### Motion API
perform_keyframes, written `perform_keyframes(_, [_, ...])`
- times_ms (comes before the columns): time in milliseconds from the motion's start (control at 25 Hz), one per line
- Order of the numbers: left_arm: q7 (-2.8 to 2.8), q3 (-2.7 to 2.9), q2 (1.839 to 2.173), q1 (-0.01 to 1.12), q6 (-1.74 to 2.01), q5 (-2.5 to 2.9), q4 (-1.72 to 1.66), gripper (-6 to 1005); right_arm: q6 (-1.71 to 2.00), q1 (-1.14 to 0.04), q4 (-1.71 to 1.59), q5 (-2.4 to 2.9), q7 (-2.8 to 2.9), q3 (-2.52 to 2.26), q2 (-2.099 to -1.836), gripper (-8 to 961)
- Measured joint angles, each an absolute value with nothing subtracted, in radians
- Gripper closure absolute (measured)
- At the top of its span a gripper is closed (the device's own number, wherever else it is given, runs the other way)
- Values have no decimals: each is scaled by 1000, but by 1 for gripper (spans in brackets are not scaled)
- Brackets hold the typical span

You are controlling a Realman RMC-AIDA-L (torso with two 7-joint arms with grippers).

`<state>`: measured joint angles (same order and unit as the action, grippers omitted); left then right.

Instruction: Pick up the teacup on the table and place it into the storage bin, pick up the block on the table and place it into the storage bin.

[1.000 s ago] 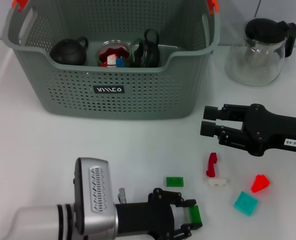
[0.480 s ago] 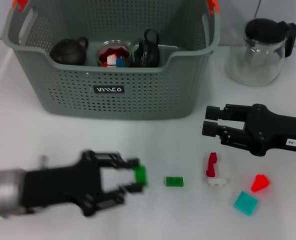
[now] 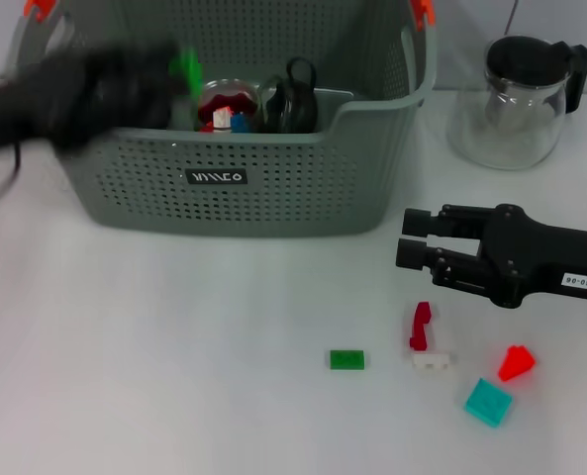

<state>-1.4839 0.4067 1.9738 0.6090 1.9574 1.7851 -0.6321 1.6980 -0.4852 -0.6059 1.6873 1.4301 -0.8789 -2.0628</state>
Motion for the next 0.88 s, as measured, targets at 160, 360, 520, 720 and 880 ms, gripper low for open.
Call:
perform_keyframes(160, [-1653,412,1936,722,1771,1789,-649,560,1698,-487,-606,1687,1429,-880,-2063,459])
perform_keyframes(360, [-1819,576,1929,781,1484,1847,-727,552,1698,-487,-606,1687,1426,-880,-2067,459])
perform_keyframes(520, [-1915,715,1944,784,1312,1905,-787,545,1696,-489,-606,1686,1425,-879,-2068,459])
perform_keyframes(720, [-1963,761,1964,778,1207,1968,-796,536,1695,-494,-606,1686,1425,-879,-2068,459])
perform_keyframes(880, [-2000,762,1965,783,1200,2006,-799,530,1695,-495,-606,1686,1426,-879,-2068,459])
